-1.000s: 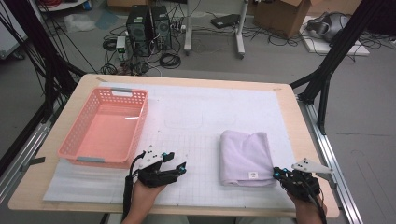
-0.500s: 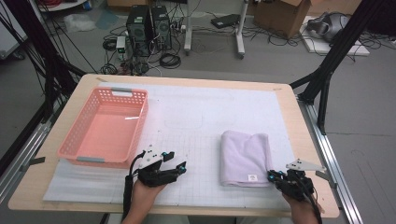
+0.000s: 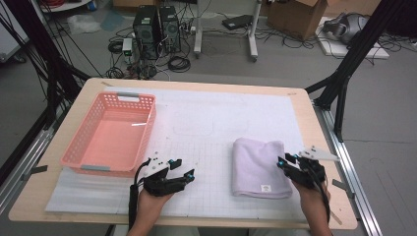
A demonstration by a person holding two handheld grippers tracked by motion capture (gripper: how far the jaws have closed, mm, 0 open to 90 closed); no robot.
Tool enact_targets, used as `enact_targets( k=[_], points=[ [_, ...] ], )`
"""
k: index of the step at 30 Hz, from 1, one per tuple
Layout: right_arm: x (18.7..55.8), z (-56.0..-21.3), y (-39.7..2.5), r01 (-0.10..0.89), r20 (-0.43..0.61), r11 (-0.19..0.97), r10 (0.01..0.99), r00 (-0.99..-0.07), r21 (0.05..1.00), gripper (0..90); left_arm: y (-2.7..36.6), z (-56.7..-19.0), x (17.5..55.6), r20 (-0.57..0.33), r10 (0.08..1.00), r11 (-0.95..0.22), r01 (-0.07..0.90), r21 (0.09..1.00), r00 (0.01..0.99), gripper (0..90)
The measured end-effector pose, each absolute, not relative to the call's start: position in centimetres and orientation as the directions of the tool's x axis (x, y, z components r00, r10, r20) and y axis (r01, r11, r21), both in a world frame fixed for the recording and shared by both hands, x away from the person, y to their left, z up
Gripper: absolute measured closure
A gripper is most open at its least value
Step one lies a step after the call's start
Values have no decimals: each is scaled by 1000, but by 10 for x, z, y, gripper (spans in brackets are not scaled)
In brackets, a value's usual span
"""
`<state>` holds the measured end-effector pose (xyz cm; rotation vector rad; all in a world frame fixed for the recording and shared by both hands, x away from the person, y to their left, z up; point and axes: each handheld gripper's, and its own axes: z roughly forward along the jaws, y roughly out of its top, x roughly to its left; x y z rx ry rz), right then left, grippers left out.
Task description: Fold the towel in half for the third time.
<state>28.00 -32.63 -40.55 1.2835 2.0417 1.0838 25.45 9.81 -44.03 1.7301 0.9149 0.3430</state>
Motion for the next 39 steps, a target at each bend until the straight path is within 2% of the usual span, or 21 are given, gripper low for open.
enact_targets(
  k=[4, 7, 10, 13, 15, 19, 22, 24, 27, 32, 37, 39],
  points=[
    [316, -413, -315, 534, 27, 237, 898, -440, 811, 663, 99, -441, 255, -216, 720, -100, 407, 908, 659, 385],
    [328, -426, -318, 589, -49, 299, 914, -402, 751, 678, 100, -441, 254, -218, 720, -99, 409, 907, 659, 384],
    [325, -430, -333, 632, -26, 229, 949, -313, 740, 685, 102, -441, 253, -214, 723, -99, 405, 909, 657, 384],
    [320, -426, -347, 646, 37, 134, 969, -244, 751, 639, 104, -440, 253, -217, 727, -91, 406, 909, 651, 384],
    [319, -417, -344, 607, 64, 120, 960, -272, 786, 598, 104, -440, 253, -217, 729, -90, 406, 910, 650, 384],
    [325, -403, -310, 554, 40, 230, 901, -432, 800, 549, 104, -440, 254, -219, 727, -92, 409, 908, 651, 384],
    [333, -400, -277, 532, 16, 312, 852, -523, 787, 546, 103, -440, 254, -223, 724, -91, 410, 907, 653, 384],
    [340, -404, -257, 543, 4, 368, 825, -565, 755, 576, 102, -440, 254, -223, 723, -91, 410, 908, 654, 383],
    [351, -417, -238, 571, -2, 404, 817, -576, 714, 573, 102, -441, 254, -222, 719, -93, 408, 908, 659, 384],
    [353, -422, -226, 549, 24, 400, 792, -609, 734, 544, 101, -441, 254, -219, 715, -100, 408, 908, 664, 383],
    [342, -405, -253, 519, 37, 349, 802, -596, 781, 552, 99, -441, 253, -222, 712, -97, 408, 908, 666, 383],
    [337, -402, -270, 522, 10, 353, 821, -571, 777, 615, 100, -441, 253, -224, 714, -93, 407, 909, 664, 382]
  ],
)
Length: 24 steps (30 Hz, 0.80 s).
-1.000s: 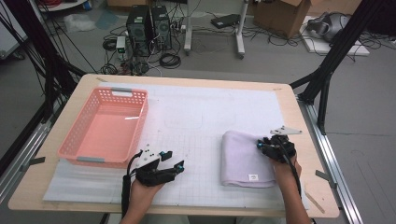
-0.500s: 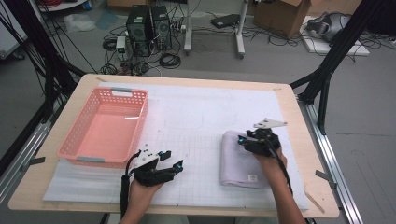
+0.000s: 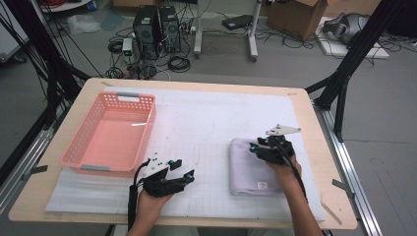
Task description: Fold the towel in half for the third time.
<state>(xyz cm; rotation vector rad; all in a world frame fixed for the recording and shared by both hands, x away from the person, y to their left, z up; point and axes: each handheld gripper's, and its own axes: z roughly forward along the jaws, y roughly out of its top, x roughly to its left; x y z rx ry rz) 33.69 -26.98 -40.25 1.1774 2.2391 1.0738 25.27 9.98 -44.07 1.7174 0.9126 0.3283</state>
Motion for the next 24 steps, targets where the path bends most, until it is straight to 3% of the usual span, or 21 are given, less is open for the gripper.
enact_targets(
  k=[2, 4, 7, 10, 14, 15, 21, 24],
  points=[
    [333, -407, -286, 554, -20, 367, 846, -533, 747, 717, 100, -441, 253, -225, 712, -93, 406, 909, 665, 382],
    [331, -419, -300, 597, -53, 387, 866, -498, 703, 753, 100, -440, 253, -227, 712, -91, 408, 909, 665, 381],
    [330, -431, -321, 619, 27, 281, 898, -440, 733, 749, 101, -440, 253, -229, 710, -86, 405, 910, 666, 381],
    [325, -426, -328, 610, 24, 250, 914, -405, 752, 683, 101, -439, 253, -235, 706, -78, 404, 912, 668, 378],
    [311, -418, -334, 577, 81, 205, 899, -430, 791, 617, 102, -439, 253, -238, 701, -72, 399, 914, 672, 356],
    [293, -414, -335, 544, 95, 209, 874, -477, 813, 614, 103, -439, 253, -241, 702, -68, 400, 914, 671, 353],
    [247, -429, -331, 536, -6, 361, 833, -553, 763, 673, 105, -437, 253, -245, 701, -51, 391, 919, 669, 351],
    [233, -434, -341, 541, 6, 336, 845, -534, 771, 670, 105, -436, 252, -247, 697, -46, 385, 922, 674, 344]
  ],
)
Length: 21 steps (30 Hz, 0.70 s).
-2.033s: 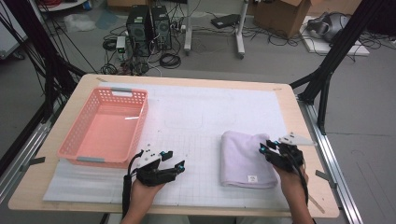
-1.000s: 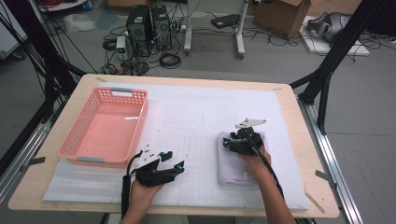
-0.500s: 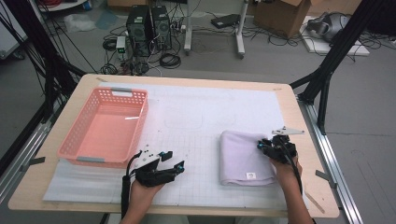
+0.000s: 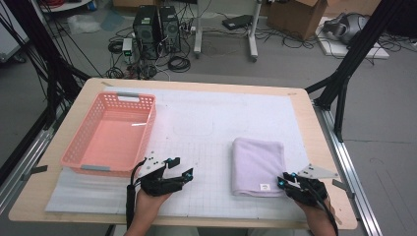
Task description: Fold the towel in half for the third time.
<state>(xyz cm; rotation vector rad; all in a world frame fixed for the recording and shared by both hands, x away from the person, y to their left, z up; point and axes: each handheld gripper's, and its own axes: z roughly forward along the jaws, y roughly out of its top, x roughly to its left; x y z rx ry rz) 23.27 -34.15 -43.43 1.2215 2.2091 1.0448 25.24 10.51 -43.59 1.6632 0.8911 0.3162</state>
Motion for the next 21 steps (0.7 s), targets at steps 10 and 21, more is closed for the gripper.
enact_targets(
  k=[10, 21],
  points=[
    [187, -419, -372, 448, 17, 231, 875, -484, 864, 398, 101, -433, 250, -288, 687, 10, 388, 922, 667, 174],
    [182, -419, -377, 407, 15, 189, 894, -448, 894, 207, 89, -438, 250, -253, 622, -31, 346, 938, 741, 198]
  ],
)
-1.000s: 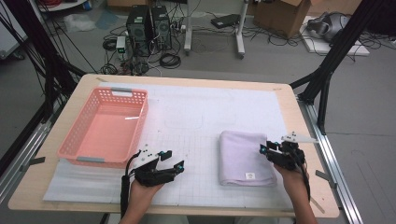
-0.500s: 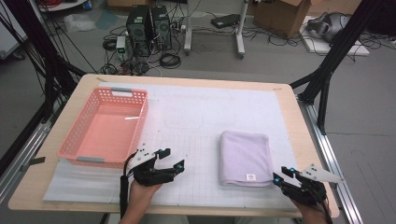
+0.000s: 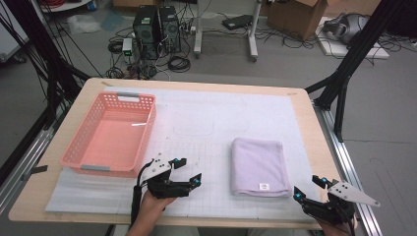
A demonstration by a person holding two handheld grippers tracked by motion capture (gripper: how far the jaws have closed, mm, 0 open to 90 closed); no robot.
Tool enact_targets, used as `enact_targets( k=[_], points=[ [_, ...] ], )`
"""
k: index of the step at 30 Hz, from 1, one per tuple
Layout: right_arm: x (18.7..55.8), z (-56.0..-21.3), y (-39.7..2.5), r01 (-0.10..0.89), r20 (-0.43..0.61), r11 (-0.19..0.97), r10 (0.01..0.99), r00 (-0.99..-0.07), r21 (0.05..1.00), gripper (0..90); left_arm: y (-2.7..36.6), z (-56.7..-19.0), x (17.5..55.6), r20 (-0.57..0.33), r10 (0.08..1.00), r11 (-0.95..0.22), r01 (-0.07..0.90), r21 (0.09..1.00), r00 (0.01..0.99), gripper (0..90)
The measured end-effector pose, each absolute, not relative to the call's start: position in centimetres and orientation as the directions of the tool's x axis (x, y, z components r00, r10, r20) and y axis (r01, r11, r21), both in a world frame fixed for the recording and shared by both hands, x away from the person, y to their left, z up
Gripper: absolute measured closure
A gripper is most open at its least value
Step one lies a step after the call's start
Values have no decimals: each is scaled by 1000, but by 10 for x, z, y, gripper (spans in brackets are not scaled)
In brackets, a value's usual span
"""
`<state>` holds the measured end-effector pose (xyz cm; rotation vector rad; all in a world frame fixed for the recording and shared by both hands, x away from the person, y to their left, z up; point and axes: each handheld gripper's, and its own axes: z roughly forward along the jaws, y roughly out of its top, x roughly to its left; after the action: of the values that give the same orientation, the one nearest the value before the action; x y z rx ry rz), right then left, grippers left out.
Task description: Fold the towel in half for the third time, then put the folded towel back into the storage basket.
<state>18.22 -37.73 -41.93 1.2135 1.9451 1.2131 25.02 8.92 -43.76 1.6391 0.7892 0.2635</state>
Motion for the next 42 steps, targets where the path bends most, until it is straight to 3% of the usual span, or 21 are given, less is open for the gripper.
enact_targets(
  k=[1, 4, 6, 14, 42],
  points=[
    [183, -420, -376, 408, 5, 200, 893, -449, 891, 207, 87, -438, 249, -210, 625, -51, 308, 950, 752, 198],
    [184, -421, -374, 410, -6, 217, 888, -459, 886, 207, 86, -438, 247, -205, 633, -62, 313, 948, 746, 205],
    [184, -421, -374, 411, 10, 202, 889, -458, 889, 207, 88, -438, 248, -269, 644, -35, 379, 925, 716, 194],
    [187, -424, -371, 421, 22, 203, 882, -471, 884, 206, 97, -435, 247, -310, 632, 23, 383, 923, 710, 176],
    [185, -431, -381, 449, 50, 180, 889, -456, 875, 206, 86, -441, 251, -277, 628, -38, 384, 922, 727, 207]
  ],
)
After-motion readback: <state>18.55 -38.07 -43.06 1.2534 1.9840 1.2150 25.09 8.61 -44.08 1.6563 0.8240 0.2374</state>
